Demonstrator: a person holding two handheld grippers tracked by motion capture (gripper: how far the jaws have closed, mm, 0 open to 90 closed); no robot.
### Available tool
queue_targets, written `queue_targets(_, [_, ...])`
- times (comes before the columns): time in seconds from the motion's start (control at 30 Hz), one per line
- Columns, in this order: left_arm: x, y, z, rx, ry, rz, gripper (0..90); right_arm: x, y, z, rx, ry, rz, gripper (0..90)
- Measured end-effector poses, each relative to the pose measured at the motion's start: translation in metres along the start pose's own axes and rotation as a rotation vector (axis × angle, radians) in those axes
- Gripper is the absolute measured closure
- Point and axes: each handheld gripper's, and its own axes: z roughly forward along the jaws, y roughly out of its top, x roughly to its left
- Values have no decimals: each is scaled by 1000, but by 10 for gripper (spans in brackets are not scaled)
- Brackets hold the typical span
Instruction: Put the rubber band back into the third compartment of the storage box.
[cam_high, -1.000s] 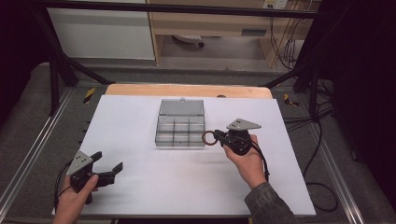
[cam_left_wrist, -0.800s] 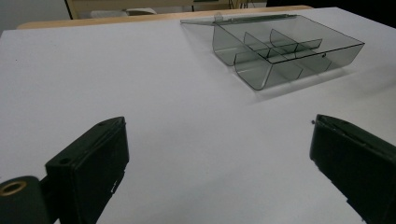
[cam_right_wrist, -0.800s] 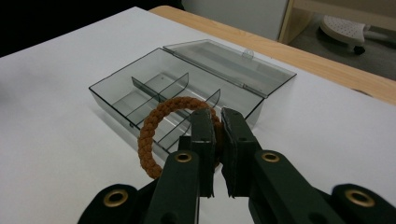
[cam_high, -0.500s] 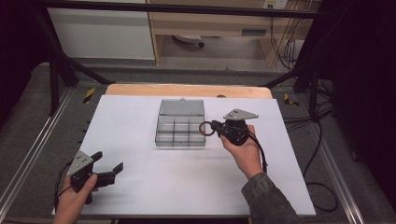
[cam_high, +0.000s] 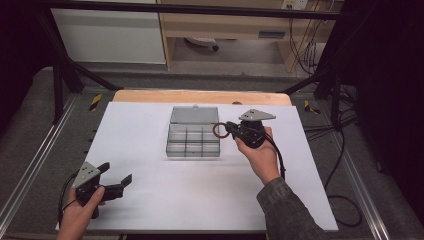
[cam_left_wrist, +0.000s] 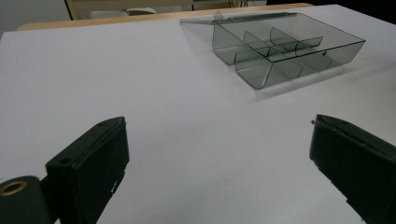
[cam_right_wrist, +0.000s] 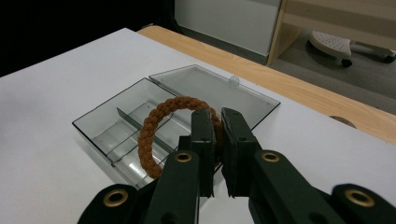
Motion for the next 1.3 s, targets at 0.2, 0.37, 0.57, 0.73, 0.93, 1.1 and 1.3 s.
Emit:
queue_targets(0.2, [0, 0, 0, -2, 0, -2, 43, -2, 7, 4, -2, -13, -6, 844])
queue_targets(0.37, [0, 0, 0, 0, -1, 0, 44, -5, 8, 9, -6, -39, 5, 844])
queue_targets(0.57, [-1, 0, 0, 3, -3, 1, 43, -9, 7, 20, 2, -87, 25, 844])
queue_targets(0.73, [0, 0, 0, 0, -5, -2, 43, -12, 3, 35, 19, -110, 48, 844])
queue_targets(0.93, [-1, 0, 1, 2, -11, 2, 43, -14, -3, 49, 28, -112, 67, 844])
queue_targets(1.1, [-1, 0, 1, 2, -12, 3, 44, -16, -8, 58, 42, -116, 81, 844])
queue_targets(1.3, [-1, 0, 1, 2, -14, 2, 43, -18, -12, 65, 63, -115, 83, 844])
